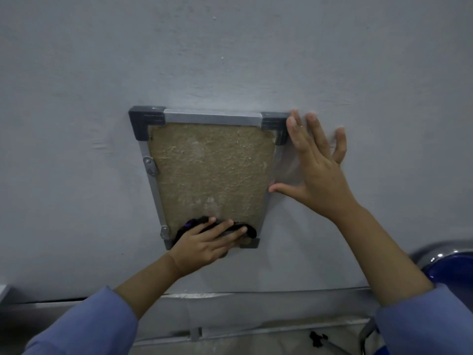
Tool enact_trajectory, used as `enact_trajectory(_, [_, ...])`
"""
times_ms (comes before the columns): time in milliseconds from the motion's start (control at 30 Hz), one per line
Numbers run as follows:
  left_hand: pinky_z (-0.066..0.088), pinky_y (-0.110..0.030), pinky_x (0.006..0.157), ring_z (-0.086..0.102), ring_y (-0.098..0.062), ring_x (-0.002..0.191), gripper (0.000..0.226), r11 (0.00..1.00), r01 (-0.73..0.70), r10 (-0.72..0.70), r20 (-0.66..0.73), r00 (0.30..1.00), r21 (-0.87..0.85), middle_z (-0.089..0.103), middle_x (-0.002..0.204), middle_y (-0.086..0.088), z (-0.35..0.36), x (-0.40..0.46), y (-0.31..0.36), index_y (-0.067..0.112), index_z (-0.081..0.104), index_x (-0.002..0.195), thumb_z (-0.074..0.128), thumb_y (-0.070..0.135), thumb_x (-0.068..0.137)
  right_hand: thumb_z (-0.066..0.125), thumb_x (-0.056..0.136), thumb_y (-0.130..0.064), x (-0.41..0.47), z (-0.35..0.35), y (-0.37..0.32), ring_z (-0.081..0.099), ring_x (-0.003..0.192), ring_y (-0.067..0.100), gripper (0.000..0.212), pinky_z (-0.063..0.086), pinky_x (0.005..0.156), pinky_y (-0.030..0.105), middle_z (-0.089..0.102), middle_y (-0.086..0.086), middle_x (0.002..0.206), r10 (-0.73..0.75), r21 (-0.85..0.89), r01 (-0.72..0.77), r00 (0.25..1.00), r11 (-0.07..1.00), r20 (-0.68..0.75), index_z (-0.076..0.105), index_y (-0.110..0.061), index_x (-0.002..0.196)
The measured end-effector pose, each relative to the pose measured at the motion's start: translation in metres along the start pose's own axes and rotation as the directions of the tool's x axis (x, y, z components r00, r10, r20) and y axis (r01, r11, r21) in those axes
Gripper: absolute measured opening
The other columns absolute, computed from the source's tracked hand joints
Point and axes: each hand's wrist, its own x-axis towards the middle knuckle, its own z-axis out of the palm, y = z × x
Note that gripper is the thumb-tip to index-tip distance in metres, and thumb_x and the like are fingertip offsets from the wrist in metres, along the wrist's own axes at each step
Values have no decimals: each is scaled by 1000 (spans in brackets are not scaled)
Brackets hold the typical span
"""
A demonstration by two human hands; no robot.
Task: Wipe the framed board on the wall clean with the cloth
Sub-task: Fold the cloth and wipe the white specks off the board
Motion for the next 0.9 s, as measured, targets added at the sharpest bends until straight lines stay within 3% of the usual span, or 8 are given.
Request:
enact_trajectory(167, [54,-34,84,66,-14,104,36,999,-21,21,0,1000,-23,63,124,8,-18,10,-3,23,75,105,40,17,100,60,69,-63,0,-2,0,-10,144,8,108,-14,111,47,2,-11,155,-4,30,4,1000,1000,2,3,-21,150])
enact_trajectory(300, [49,-37,82,58,-20,104,26,979,203,-206,-193,959,-33,60,128,5,-34,28,-10,18,69,116,53,12,96,54,71,-66,0,-2,1,-11,144,8,104,-14,111,46,1,-11,154,-3,36,3,1000,999,-2,3,-20,150])
enact_trajectory(400, [45,-41,89,53,-21,111,28,962,274,-259,-255,932,23,57,133,4,-35,42,-20,17,65,122,54,14,97,55,71,-65,1,-2,1,-11,144,9,105,-12,111,48,0,-13,154,-14,28,14,1000,1000,-7,2,-21,150])
enact_trajectory(500, [48,-40,90,51,-19,115,27,979,194,-178,-205,962,58,60,129,6,-22,39,-17,19,68,119,61,22,92,61,69,-62,1,0,1,-11,144,9,108,-14,111,46,2,-11,155,-11,26,11,1000,1000,-13,4,-20,150])
enact_trajectory(633, [43,-32,92,49,-16,117,33,987,157,-149,-178,973,31,64,121,10,-4,25,-3,23,74,108,43,15,100,61,70,-62,1,1,2,-10,144,10,108,-13,111,47,5,-7,157,-6,24,6,1000,1000,-11,2,-21,150])
enact_trajectory(733, [45,-30,90,50,-14,114,38,995,97,-96,-130,987,-2,65,119,12,3,17,3,25,77,97,40,17,102,58,71,-64,2,2,3,-9,144,11,107,-9,110,52,6,-6,157,-11,31,11,1000,999,-7,-1,-22,150])
enact_trajectory(900, [51,-28,85,67,-11,100,46,997,41,-44,-47,998,-64,66,118,13,1,9,9,25,78,90,34,19,103,59,70,-65,1,0,2,-8,145,11,109,-6,110,55,8,-3,157,-1,49,1,1000,999,-1,-2,-24,151])
